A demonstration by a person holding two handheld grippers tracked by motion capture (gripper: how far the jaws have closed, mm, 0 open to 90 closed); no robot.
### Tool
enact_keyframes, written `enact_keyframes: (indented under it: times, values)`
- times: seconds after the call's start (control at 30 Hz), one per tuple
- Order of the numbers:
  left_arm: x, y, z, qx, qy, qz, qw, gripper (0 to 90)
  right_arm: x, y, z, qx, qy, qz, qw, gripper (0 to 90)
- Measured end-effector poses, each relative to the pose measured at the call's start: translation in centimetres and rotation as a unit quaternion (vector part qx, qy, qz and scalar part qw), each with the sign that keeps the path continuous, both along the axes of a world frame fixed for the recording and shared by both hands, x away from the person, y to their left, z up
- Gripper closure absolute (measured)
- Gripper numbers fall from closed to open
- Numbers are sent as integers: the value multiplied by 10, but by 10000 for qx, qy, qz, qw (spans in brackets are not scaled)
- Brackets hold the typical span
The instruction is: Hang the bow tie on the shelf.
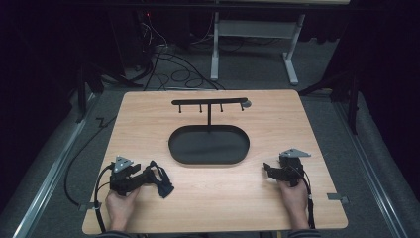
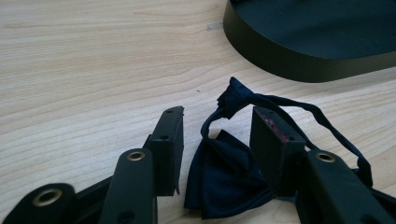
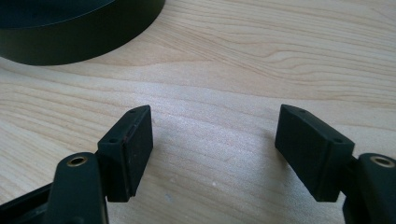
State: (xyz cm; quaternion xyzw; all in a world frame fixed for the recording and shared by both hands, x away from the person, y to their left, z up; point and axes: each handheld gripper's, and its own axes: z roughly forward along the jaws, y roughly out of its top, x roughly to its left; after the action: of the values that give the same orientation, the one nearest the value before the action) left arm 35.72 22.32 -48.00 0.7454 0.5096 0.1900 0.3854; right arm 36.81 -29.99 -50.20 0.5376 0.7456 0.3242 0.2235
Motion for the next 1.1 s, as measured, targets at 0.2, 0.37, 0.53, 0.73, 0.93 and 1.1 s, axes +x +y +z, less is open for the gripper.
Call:
enact_keyframes:
  times: [0.2,0.37,0.53,0.73,0.93,1.1]
  values:
    - [7,-5,-3,-24,77,-42,10000,596,0,0,0,-2,-1,4,10000,289]
    - [14,-7,-9,-49,213,-58,9997,637,0,0,0,1,-2,2,10000,289]
    - [17,-8,-13,-20,324,-112,9994,691,0,0,0,-1,0,1,10000,289]
    - [20,-8,-16,-25,407,-135,9991,770,0,0,0,1,1,0,10000,289]
    - [20,-10,-16,11,416,-143,9990,880,0,0,0,0,-1,3,10000,289]
    - [19,-9,-15,-6,404,-161,9991,887,0,0,0,2,-1,-2,10000,289]
